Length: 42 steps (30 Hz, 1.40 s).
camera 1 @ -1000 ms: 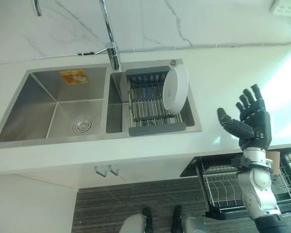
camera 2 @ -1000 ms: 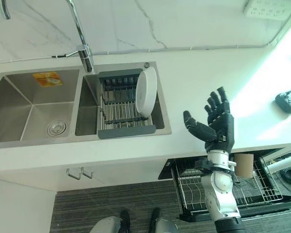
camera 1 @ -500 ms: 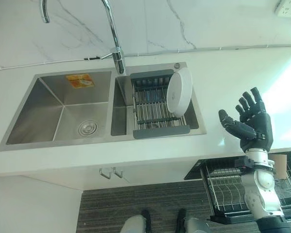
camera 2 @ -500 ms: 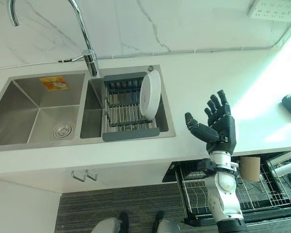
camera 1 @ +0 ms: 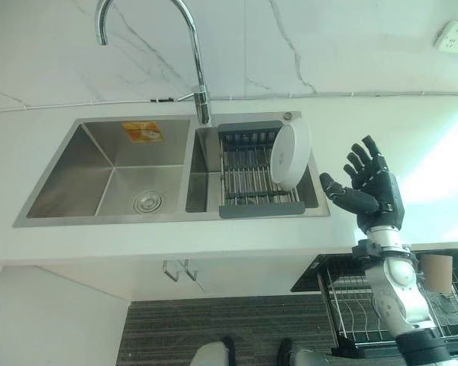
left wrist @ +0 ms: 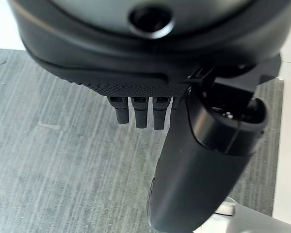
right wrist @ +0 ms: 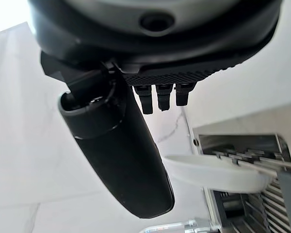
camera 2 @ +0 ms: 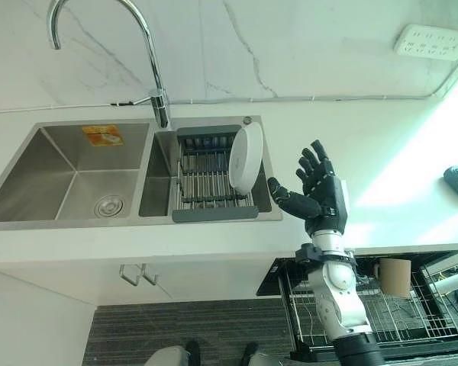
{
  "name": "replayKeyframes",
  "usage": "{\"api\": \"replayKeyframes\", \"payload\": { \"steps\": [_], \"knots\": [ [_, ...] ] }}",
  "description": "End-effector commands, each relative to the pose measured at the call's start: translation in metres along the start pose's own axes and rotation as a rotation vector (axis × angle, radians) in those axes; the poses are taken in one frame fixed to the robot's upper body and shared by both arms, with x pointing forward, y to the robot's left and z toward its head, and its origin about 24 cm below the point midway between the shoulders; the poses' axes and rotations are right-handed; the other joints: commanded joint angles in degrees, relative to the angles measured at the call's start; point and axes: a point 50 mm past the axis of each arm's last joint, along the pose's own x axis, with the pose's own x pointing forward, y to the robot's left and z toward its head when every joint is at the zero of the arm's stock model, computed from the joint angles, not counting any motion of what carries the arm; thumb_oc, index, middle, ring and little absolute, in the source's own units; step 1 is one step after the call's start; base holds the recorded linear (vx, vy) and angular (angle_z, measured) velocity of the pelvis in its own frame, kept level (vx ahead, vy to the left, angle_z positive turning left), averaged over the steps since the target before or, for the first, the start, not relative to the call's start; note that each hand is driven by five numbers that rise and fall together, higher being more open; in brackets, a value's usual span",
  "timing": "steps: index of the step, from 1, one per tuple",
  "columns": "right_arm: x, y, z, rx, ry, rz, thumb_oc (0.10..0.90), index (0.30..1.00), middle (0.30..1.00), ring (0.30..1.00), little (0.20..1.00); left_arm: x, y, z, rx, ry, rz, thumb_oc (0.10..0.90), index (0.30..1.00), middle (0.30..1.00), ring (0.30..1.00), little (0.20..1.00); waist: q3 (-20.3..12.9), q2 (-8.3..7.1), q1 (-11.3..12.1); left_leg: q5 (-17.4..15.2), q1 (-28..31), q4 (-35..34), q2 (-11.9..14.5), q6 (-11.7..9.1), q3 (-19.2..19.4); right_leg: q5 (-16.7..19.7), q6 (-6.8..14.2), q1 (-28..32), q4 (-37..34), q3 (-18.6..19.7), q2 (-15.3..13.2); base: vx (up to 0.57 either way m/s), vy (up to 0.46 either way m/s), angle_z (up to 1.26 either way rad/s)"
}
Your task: Place the dishes in the dishwasher.
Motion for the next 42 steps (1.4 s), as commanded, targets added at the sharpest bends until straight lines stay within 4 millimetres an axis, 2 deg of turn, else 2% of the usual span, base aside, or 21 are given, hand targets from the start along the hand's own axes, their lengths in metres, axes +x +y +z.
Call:
{"api": "replayKeyframes", "payload": {
  "steps": [1,3,9,12,21,29,33,37,38,39,42],
  "knots": [
    [0.024,0.021,0.056,0.075,-0.266,0.071,0.800,0.900,0.900,0.900,0.900,0.002,0.019,-0.024,0.081,0.080,0.071,0.800,0.900,0.900,0.900,0.900,-1.6,-0.18,0.8,-4.8,0.6,-0.5,2.5,-2.0,-1.1,-8.2,4.1,3.2,0.6,-0.3,-3.2,0.03,0.004,0.14],
    [0.027,0.023,0.055,0.073,-0.260,0.068,0.800,0.900,0.900,0.900,0.900,0.002,0.026,-0.017,0.243,0.016,0.125,0.800,0.900,0.900,0.900,0.900,-1.7,-0.12,1.0,-4.7,0.6,-0.5,2.4,-2.1,-1.3,-8.2,4.1,3.3,0.6,-0.4,-3.3,0.01,0.001,0.05],
    [0.039,0.027,0.051,0.093,-0.237,0.030,0.800,0.900,0.900,0.900,0.900,0.001,0.032,-0.001,0.368,-0.056,0.174,0.800,0.900,0.900,0.900,0.900,-1.6,0.16,1.7,-4.4,0.5,-0.5,2.3,-2.2,-1.7,-8.2,3.8,3.5,0.6,-0.5,-3.3,0.02,0.001,0.01],
    [0.048,0.031,0.049,0.105,-0.215,0.011,0.800,0.900,0.900,0.900,0.900,0.001,0.034,0.003,0.382,-0.052,0.173,0.800,0.900,0.900,0.900,0.900,-1.5,0.39,2.3,-4.2,0.4,-0.5,2.3,-2.3,-2.2,-8.3,3.7,3.7,0.6,-0.9,-3.4,0.04,0.004,0.02],
    [0.059,0.042,0.045,0.155,-0.174,0.003,0.800,0.900,0.900,0.900,0.900,0.001,0.036,-0.001,0.386,-0.035,0.164,0.800,0.900,0.900,0.900,0.900,-1.3,0.43,3.2,-3.9,0.3,-0.5,2.4,-2.5,-2.6,-8.4,3.4,4.0,0.6,-1.2,-3.4,0.03,0.008,0.01],
    [0.075,0.048,0.048,0.150,-0.151,-0.022,0.800,0.900,0.900,0.900,0.900,0.001,0.039,-0.004,0.366,-0.003,0.158,0.800,0.900,0.900,0.900,0.900,-0.7,0.37,4.7,-3.3,-0.2,-0.5,2.3,-2.8,-3.7,-8.4,3.1,4.2,0.6,-2.1,-3.4,0.03,0.012,0.08],
    [0.080,0.050,0.049,0.136,-0.142,-0.042,0.800,0.900,0.900,0.900,0.900,0.001,0.037,-0.005,0.363,0.003,0.154,0.800,0.900,0.900,0.900,0.900,-0.4,0.55,5.3,-3.0,-0.5,-0.5,2.2,-3.0,-4.1,-8.4,3.0,4.3,0.6,-2.6,-3.6,0.01,0.014,0.07],
    [0.087,0.042,0.047,0.087,-0.110,-0.127,0.800,0.900,0.900,0.900,0.900,0.001,0.037,-0.004,0.370,-0.002,0.152,0.800,0.900,0.900,0.900,0.900,0.0,0.86,5.8,-2.8,-0.8,-0.5,2.1,-3.1,-4.5,-8.3,3.0,4.3,0.6,-3.1,-3.9,0.00,0.014,0.09],
    [0.088,0.040,0.047,0.067,-0.102,-0.137,0.552,0.528,0.528,0.528,0.528,0.001,0.037,-0.003,0.371,-0.002,0.151,0.800,0.900,0.900,0.900,0.900,0.1,0.93,5.9,-2.8,-0.9,-0.5,2.1,-3.2,-4.5,-8.3,3.0,4.3,0.6,-3.1,-3.9,0.00,0.011,0.07],
    [0.090,0.039,0.047,0.052,-0.097,-0.142,0.400,0.300,0.300,0.300,0.300,0.001,0.037,-0.003,0.372,-0.003,0.151,0.800,0.900,0.900,0.900,0.900,0.2,0.94,6.0,-2.8,-0.9,-0.5,2.1,-3.2,-4.6,-8.3,3.0,4.3,0.6,-3.2,-3.9,0.00,0.010,0.05],
    [0.094,0.035,0.046,0.027,-0.082,-0.159,0.400,0.300,0.300,0.300,0.300,0.001,0.038,-0.003,0.375,-0.007,0.150,0.800,0.900,0.900,0.900,0.900,0.3,1.09,6.2,-2.7,-1.0,-0.5,2.1,-3.2,-4.6,-8.2,3.0,4.2,0.6,-3.3,-4.1,0.00,0.007,0.03]
  ]
}}
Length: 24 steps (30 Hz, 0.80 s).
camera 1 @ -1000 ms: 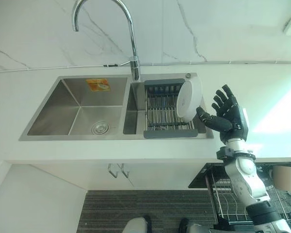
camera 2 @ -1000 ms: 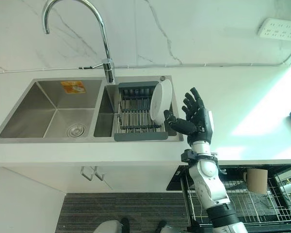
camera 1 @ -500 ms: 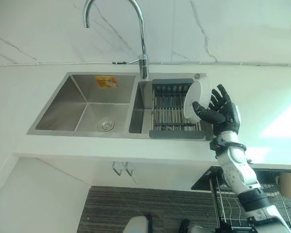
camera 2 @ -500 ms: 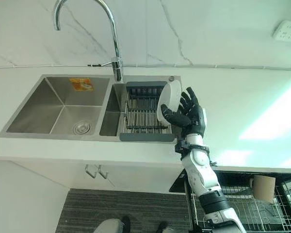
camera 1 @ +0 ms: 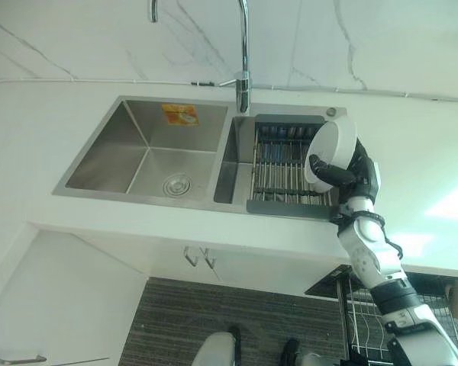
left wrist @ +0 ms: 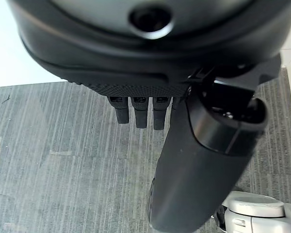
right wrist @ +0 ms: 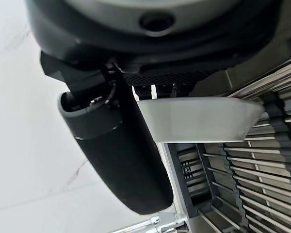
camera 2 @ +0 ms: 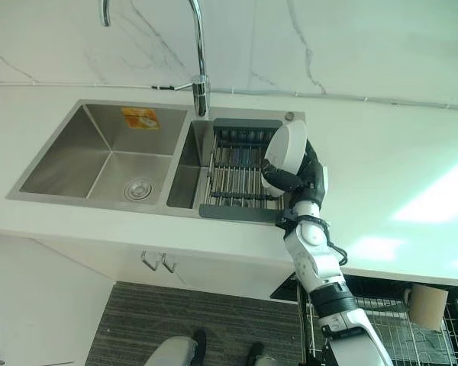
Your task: Place the dishes in the dishwasher.
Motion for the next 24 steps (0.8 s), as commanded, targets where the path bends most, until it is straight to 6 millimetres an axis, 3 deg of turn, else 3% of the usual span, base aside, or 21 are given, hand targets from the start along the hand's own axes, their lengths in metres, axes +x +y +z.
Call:
{"api": "replayKeyframes", "payload": {
  "steps": [1,13,19,24],
  "knots": [
    [0.019,0.018,0.057,0.026,-0.216,0.033,0.400,0.300,0.300,0.300,0.300,0.002,0.025,-0.026,0.060,0.090,0.067,0.800,0.900,0.900,0.900,0.900,-1.8,-0.19,0.9,-2.7,1.2,-1.6,3.0,-3.3,-0.7,-7.6,3.2,3.5,1.1,0.7,-3.3,0.00,0.000,0.00],
    [0.018,0.012,0.071,-0.054,-0.372,-0.057,0.400,0.300,0.300,0.300,0.300,0.002,0.023,-0.025,0.075,0.072,0.071,0.800,0.900,0.900,0.900,0.900,-1.7,0.02,1.4,-2.8,1.6,-1.6,2.7,-3.1,-0.6,-7.5,3.4,3.8,1.1,0.5,-3.7,0.00,0.002,0.01],
    [0.005,0.026,0.084,0.011,-0.518,0.014,0.400,0.300,0.300,0.300,0.300,0.002,0.026,-0.022,0.048,0.047,0.109,0.800,0.900,0.900,0.900,0.900,-1.7,-0.16,0.9,-3.3,2.7,-1.6,2.6,-2.6,0.2,-7.4,3.5,3.9,1.1,1.2,-3.7,-0.01,-0.005,-0.01],
    [-0.019,0.042,0.092,0.147,-0.628,0.147,0.400,0.300,0.300,0.300,0.300,0.002,0.029,-0.012,0.010,-0.015,0.134,0.800,0.900,0.900,0.900,0.900,-2.0,-0.74,-0.8,-3.7,3.8,-1.6,3.1,-2.4,1.5,-7.5,3.5,3.8,1.1,2.6,-2.9,-0.02,-0.021,-0.14]
  ]
}}
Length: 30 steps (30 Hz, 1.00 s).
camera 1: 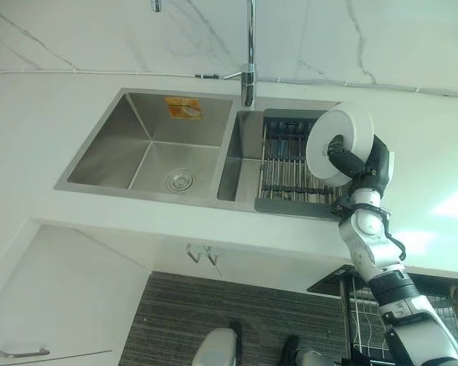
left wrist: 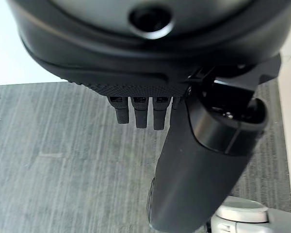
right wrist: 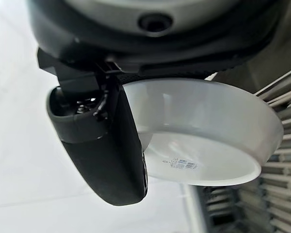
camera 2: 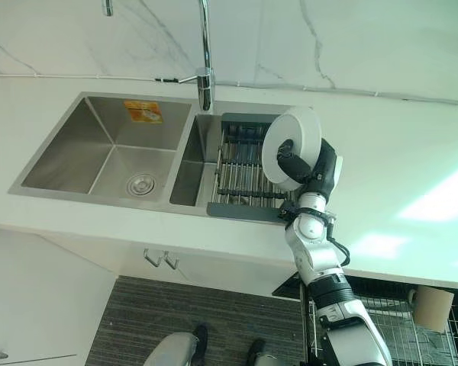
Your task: Place the dishes in the dishwasher.
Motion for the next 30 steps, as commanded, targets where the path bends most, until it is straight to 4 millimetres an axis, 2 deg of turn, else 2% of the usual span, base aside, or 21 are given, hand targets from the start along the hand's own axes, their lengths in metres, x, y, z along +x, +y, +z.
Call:
{"api": "replayKeyframes", "payload": {
  "steps": [1,5,9,12,13,15,18,21,27,28,30],
  "knots": [
    [0.000,0.028,0.087,0.206,-0.453,0.179,0.400,0.300,0.300,0.300,0.300,0.002,0.026,-0.023,0.036,0.044,0.097,0.800,0.900,0.900,0.900,0.900,-3.1,-0.89,-1.0,-3.9,1.7,-1.0,3.1,-2.5,0.3,-7.7,3.2,3.0,1.3,1.9,-2.9,-0.04,-0.030,-0.08],
    [-0.009,0.027,0.099,0.219,-0.501,0.231,0.400,0.300,0.300,0.300,0.300,0.002,0.021,-0.007,-0.025,-0.014,0.071,0.800,0.900,0.900,0.900,0.900,-3.4,-1.63,-2.4,-4.2,2.5,-1.0,3.4,-2.4,1.2,-7.7,3.1,2.8,1.3,3.3,-2.2,-0.03,-0.028,-0.21],
    [-0.016,0.013,0.117,0.207,-0.559,0.225,0.400,0.300,0.300,0.300,0.300,0.001,0.018,0.017,0.016,-0.098,0.050,0.800,0.900,0.900,0.900,0.900,-3.7,-2.83,-4.6,-4.7,3.2,-1.0,3.7,-2.0,2.5,-7.4,3.1,2.4,1.3,5.0,-1.2,-0.03,-0.042,-0.22],
    [-0.022,0.001,0.126,0.178,-0.601,0.222,0.400,0.300,0.300,0.300,0.300,0.000,0.015,0.025,0.077,-0.131,0.044,0.800,0.900,0.900,0.900,0.900,-3.6,-3.47,-6.2,-5.2,4.1,-1.0,4.1,-1.8,3.5,-7.3,3.2,2.5,1.3,6.2,-0.6,-0.03,-0.029,-0.33],
    [-0.025,-0.010,0.132,0.154,-0.621,0.210,0.400,0.300,0.300,0.300,0.300,0.000,0.014,0.032,0.143,-0.165,0.064,0.800,0.900,0.900,0.900,0.900,-3.5,-3.96,-7.8,-5.6,4.9,-1.0,4.3,-1.6,4.5,-7.2,3.2,2.4,1.3,7.4,-0.1,-0.03,-0.022,-0.39],
    [-0.027,-0.020,0.134,0.132,-0.625,0.186,0.400,0.300,0.300,0.300,0.300,-0.002,0.014,0.044,0.292,-0.233,0.109,0.800,0.900,0.900,0.900,0.900,-3.4,-4.41,-9.4,-5.9,5.6,-1.0,4.6,-1.4,5.7,-7.0,3.2,2.2,1.3,8.6,0.3,-0.04,-0.024,-0.46],
    [-0.031,-0.042,0.132,0.078,-0.617,0.144,0.400,0.300,0.300,0.300,0.300,-0.006,0.016,0.068,0.478,-0.339,0.170,0.800,0.900,0.900,0.900,0.900,-3.4,-4.84,-12.4,-6.5,6.6,-1.0,4.9,-1.1,8.2,-6.5,3.6,1.1,1.3,11.3,0.9,-0.07,-0.013,-0.66],
    [-0.035,-0.062,0.128,0.069,-0.589,0.124,0.400,0.300,0.300,0.300,0.300,-0.010,0.018,0.086,0.547,-0.399,0.200,0.800,0.900,0.900,0.900,0.900,-3.6,-4.81,-14.9,-7.1,7.4,-1.0,5.0,-0.6,10.5,-5.8,4.1,-0.2,1.3,13.3,1.0,-0.07,0.010,-0.56],
    [-0.043,-0.088,0.117,0.030,-0.538,0.108,0.400,0.300,0.300,0.300,0.300,-0.016,0.019,0.108,0.575,-0.475,0.215,0.800,0.900,0.900,0.900,0.900,-3.5,-4.04,-19.3,-8.3,8.7,-1.0,4.2,0.4,14.2,-4.5,5.0,-2.2,1.3,17.6,1.2,-0.05,0.046,-0.52],
    [-0.044,-0.092,0.115,0.034,-0.526,0.105,0.400,0.300,0.300,0.300,0.300,-0.016,0.019,0.109,0.574,-0.480,0.213,0.800,0.900,0.900,0.900,0.900,-3.5,-3.56,-19.8,-9.8,9.4,-1.0,4.1,0.4,13.6,-5.3,5.6,-1.8,1.3,18.1,1.2,0.04,0.076,-0.49],
    [-0.046,-0.097,0.110,0.032,-0.512,0.094,0.400,0.300,0.300,0.300,0.300,-0.017,0.017,0.111,0.561,-0.487,0.205,0.800,0.900,0.900,0.900,0.900,-3.5,-3.41,-20.6,-10.1,9.6,-1.0,3.8,0.7,13.8,-5.0,5.9,-2.2,1.3,19.0,1.3,0.02,0.041,-0.32]
  ]
}}
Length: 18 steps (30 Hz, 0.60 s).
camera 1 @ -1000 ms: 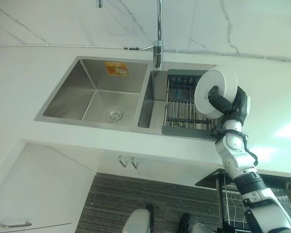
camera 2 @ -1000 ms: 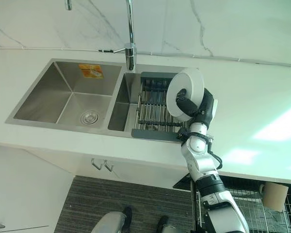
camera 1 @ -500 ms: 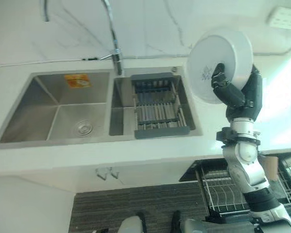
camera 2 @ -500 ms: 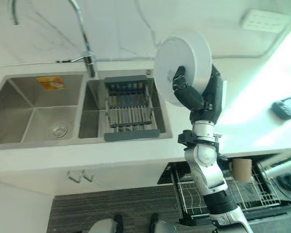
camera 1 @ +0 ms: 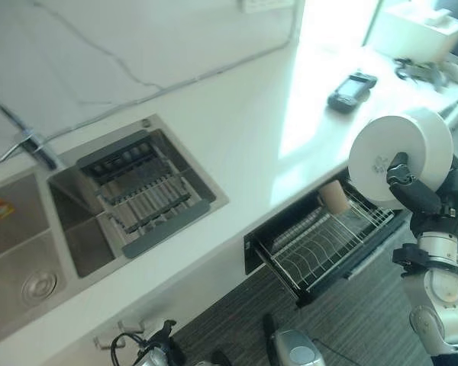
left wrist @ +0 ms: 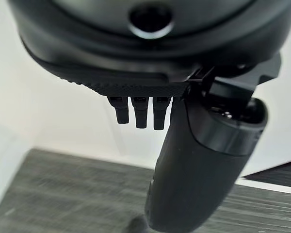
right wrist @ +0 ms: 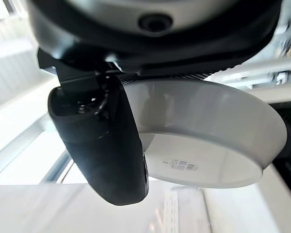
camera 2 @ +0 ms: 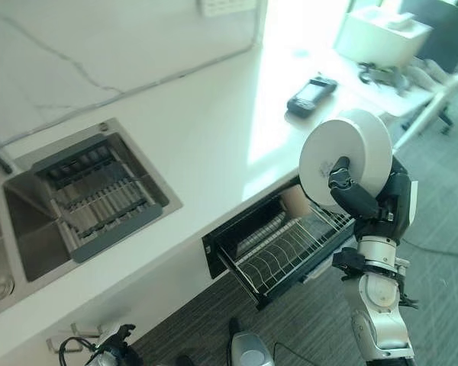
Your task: Place the dishes in the dishwasher.
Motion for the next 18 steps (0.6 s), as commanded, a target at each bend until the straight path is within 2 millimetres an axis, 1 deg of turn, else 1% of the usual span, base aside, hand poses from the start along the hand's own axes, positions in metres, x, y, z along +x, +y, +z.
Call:
{"api": "replayKeyframes", "payload": {
  "steps": [1,3,5,6,7,8,11,13,14,15,16,18],
  "knots": [
    [0.027,0.007,0.064,0.111,-0.399,0.062,0.400,0.300,0.300,0.300,0.300,-0.001,0.001,-0.009,0.016,0.008,0.025,0.800,0.900,0.900,0.900,0.900,-2.6,-0.50,2.3,-9.6,0.1,6.1,1.0,1.5,-5.2,-11.2,5.7,0.9,6.9,0.2,-4.2,-0.01,0.020,-0.18],
    [0.023,0.002,0.055,0.104,-0.365,0.048,0.400,0.300,0.300,0.300,0.300,-0.002,0.000,-0.007,0.012,-0.004,0.018,0.800,0.900,0.900,0.900,0.900,-2.5,-0.22,1.8,-10.1,0.3,6.1,0.6,1.9,-5.0,-10.8,6.0,0.2,6.9,0.8,-4.3,-0.01,0.013,-0.10],
    [0.021,0.001,0.048,0.115,-0.339,0.037,0.400,0.300,0.300,0.300,0.300,-0.002,-0.002,-0.007,0.011,-0.010,0.011,0.800,0.900,0.900,0.900,0.900,-2.4,-0.04,1.6,-10.2,0.2,6.1,0.4,2.0,-4.9,-10.6,6.0,-0.2,6.9,1.1,-4.3,0.02,-0.002,-0.17],
    [0.018,0.001,0.041,0.109,-0.316,0.028,0.400,0.300,0.300,0.300,0.300,-0.003,-0.004,-0.006,-0.005,-0.014,0.002,0.800,0.900,0.900,0.900,0.900,-2.3,0.06,1.4,-10.3,0.3,6.1,0.2,2.1,-4.9,-10.5,6.1,-0.3,6.9,1.3,-4.4,0.04,-0.009,-0.14],
    [0.018,0.001,0.040,0.111,-0.312,0.026,0.400,0.300,0.300,0.300,0.300,-0.003,-0.005,-0.006,-0.008,-0.015,0.001,0.800,0.900,0.900,0.900,0.900,-2.2,0.08,1.4,-10.3,0.3,6.1,0.1,2.2,-4.9,-10.5,6.1,-0.3,6.9,1.4,-4.5,0.07,-0.025,-0.02],
    [0.016,0.000,0.034,0.097,-0.292,0.005,0.400,0.300,0.300,0.300,0.300,-0.003,-0.005,-0.004,-0.020,-0.021,-0.007,0.800,0.900,0.900,0.900,0.900,-2.1,0.17,1.4,-10.2,0.4,6.1,-0.1,2.2,-5.0,-10.3,6.1,-0.5,6.9,1.3,-4.7,0.05,-0.018,0.03],
    [0.015,0.000,0.026,0.078,-0.245,-0.003,0.400,0.300,0.300,0.300,0.300,-0.002,-0.004,0.001,-0.020,-0.039,-0.012,0.800,0.900,0.900,0.900,0.900,-1.6,0.30,1.5,-10.2,0.2,6.1,-0.3,2.2,-5.2,-10.1,6.1,-0.8,6.9,1.1,-4.9,0.02,-0.008,0.01],
    [0.014,0.002,0.010,0.058,-0.160,0.014,0.400,0.300,0.300,0.300,0.300,-0.002,-0.003,0.007,-0.026,-0.059,-0.019,0.800,0.900,0.900,0.900,0.900,-1.1,0.59,1.7,-10.2,-0.1,6.1,-0.5,2.3,-5.5,-9.9,6.1,-1.4,6.9,0.7,-5.1,0.00,-0.009,0.05],
    [0.013,0.002,0.006,0.052,-0.139,0.016,0.400,0.300,0.300,0.300,0.300,-0.002,-0.003,0.008,-0.026,-0.063,-0.021,0.800,0.900,0.900,0.900,0.900,-1.0,0.62,1.8,-10.2,-0.2,6.1,-0.6,2.3,-5.5,-9.9,6.1,-1.5,6.9,0.7,-5.2,0.00,-0.022,0.07],
    [0.011,0.003,-0.005,0.045,-0.094,0.014,0.400,0.300,0.300,0.300,0.300,-0.002,-0.003,0.011,-0.021,-0.072,-0.022,0.800,0.900,0.900,0.900,0.900,-0.5,0.59,2.0,-10.1,-0.4,6.1,-0.8,2.4,-5.6,-9.7,6.1,-1.7,6.9,0.4,-5.4,0.00,-0.029,0.07],
    [0.011,0.003,-0.012,0.042,-0.063,0.016,0.400,0.300,0.300,0.300,0.300,-0.002,-0.003,0.013,-0.015,-0.079,-0.022,0.800,0.900,0.900,0.900,0.900,-0.2,0.56,2.1,-10.0,-0.5,6.1,-0.8,2.4,-5.7,-9.5,6.1,-1.9,6.9,0.1,-5.6,0.00,-0.027,0.11],
    [0.011,0.004,-0.016,0.036,-0.045,0.016,0.400,0.300,0.300,0.300,0.300,-0.001,-0.001,0.015,-0.009,-0.085,-0.022,0.800,0.900,0.900,0.900,0.900,0.1,0.58,2.3,-10.0,-0.7,6.1,-0.9,2.4,-5.8,-9.5,6.1,-2.1,6.9,-0.1,-5.7,-0.01,-0.015,0.15]
  ]
}}
